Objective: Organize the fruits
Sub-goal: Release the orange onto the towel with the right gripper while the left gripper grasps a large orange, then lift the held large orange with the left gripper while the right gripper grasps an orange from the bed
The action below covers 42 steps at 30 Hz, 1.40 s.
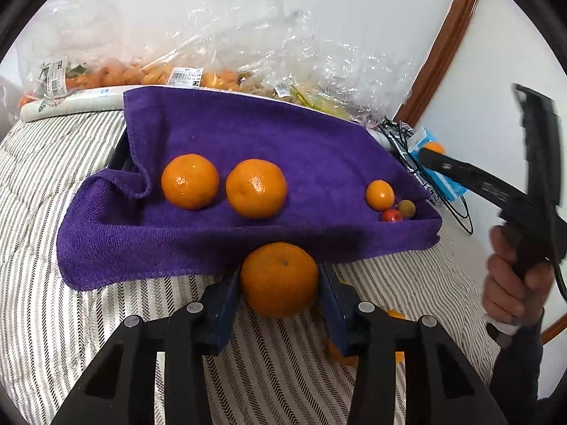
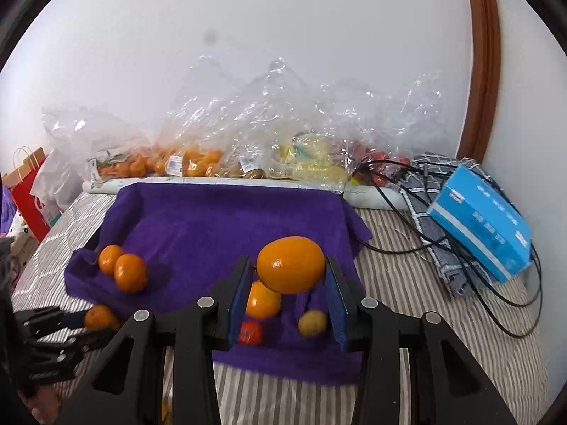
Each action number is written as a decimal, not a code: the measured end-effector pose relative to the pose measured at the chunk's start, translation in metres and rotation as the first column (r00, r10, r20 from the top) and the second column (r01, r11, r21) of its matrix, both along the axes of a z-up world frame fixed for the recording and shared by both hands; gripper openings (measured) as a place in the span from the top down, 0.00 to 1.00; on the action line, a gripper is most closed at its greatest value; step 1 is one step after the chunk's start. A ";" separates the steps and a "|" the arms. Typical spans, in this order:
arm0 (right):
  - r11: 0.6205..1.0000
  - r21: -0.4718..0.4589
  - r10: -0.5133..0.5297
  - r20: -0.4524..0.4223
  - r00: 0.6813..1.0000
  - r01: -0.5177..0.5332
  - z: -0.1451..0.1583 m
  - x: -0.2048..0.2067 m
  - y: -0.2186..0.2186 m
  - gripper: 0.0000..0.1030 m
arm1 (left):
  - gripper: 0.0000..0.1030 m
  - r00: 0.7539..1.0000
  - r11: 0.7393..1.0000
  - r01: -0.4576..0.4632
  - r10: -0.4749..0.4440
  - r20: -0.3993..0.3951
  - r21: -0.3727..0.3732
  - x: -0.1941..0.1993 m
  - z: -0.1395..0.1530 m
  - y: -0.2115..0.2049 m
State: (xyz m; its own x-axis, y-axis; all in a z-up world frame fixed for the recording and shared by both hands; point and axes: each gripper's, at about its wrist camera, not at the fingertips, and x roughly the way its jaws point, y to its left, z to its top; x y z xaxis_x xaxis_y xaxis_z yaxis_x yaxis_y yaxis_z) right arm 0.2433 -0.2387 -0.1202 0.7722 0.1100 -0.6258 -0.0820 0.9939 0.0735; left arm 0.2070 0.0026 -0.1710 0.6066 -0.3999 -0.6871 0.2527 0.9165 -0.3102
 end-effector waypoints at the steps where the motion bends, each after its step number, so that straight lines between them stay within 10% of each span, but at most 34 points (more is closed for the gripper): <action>1: 1.000 0.003 -0.003 -0.012 1.000 0.003 -0.004 0.006 0.000 0.61 | 0.60 1.000 1.000 0.002 -0.002 0.005 0.001 0.000 0.000 -0.001; 16: 0.999 0.046 0.001 -0.120 0.993 0.004 -0.041 0.019 -0.016 0.61 | 0.60 0.994 0.998 0.069 -0.068 0.086 -0.012 -0.013 0.009 -0.011; 25: 0.999 0.032 -0.004 -0.012 1.000 0.004 -0.022 -0.003 -0.013 0.42 | 0.60 0.994 0.999 0.012 -0.008 0.106 -0.037 -0.012 0.014 0.003; 42: 0.997 0.047 0.055 -0.018 0.998 -0.054 -0.011 -0.062 0.020 0.42 | 0.60 0.989 0.996 -0.035 0.046 0.139 -0.080 -0.015 0.020 0.011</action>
State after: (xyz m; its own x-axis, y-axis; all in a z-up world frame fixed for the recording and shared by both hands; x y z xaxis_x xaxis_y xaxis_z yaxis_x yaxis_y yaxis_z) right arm 0.1817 -0.2188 -0.1310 0.7519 0.1810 -0.6340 -0.1344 0.9835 0.1213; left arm 0.1919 0.0137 -0.1511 0.7117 -0.4214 -0.5620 0.2616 0.9015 -0.3447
